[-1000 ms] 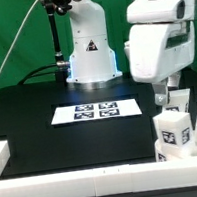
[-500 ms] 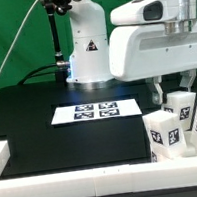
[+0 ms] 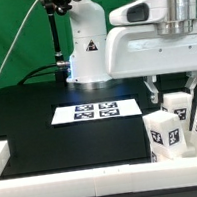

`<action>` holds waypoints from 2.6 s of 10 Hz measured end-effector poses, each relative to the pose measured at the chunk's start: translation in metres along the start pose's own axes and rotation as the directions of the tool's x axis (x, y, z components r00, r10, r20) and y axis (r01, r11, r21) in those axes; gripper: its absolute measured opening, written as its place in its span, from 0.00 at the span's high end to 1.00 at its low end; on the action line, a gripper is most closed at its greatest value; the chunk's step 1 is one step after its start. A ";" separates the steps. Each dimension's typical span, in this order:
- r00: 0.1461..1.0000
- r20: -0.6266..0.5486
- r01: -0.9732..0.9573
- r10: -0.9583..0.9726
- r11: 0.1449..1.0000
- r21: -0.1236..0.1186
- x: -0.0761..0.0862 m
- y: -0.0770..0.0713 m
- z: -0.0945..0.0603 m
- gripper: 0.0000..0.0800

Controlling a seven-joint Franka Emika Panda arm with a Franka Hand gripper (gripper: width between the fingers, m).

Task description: Assemble stool

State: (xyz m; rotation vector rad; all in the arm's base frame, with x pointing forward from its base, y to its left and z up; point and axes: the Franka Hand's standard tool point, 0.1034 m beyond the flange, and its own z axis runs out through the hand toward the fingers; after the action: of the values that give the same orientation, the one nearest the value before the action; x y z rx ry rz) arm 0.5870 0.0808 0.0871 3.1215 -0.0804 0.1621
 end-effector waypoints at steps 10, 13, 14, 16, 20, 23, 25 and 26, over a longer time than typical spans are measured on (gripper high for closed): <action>0.577 0.030 -0.815 0.817 0.573 0.085 -0.003 -0.019 0.001 0.57; 0.388 0.065 -0.920 0.919 0.382 0.087 -0.003 -0.021 0.001 0.57; 0.282 0.082 -0.958 0.956 0.275 0.082 -0.004 -0.024 0.001 0.57; 0.114 0.107 -0.992 0.988 0.107 0.068 -0.005 -0.028 0.001 0.57; -0.140 0.147 -0.988 0.979 -0.148 0.042 -0.005 -0.030 0.002 0.57; -0.025 0.147 -0.999 0.989 -0.031 0.042 -0.005 -0.030 -0.001 0.34; 0.055 0.157 -0.997 0.986 0.047 0.057 -0.003 -0.032 -0.013 0.22; 0.117 0.163 -0.993 0.980 0.110 0.052 -0.005 -0.037 -0.018 0.19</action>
Offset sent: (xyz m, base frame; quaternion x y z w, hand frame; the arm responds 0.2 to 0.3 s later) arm -0.0037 0.0035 -0.0083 0.0240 0.0020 0.2768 0.9606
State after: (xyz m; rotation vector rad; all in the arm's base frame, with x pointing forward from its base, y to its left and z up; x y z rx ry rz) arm 0.5821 0.1181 0.1044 2.4525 -2.2817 0.0063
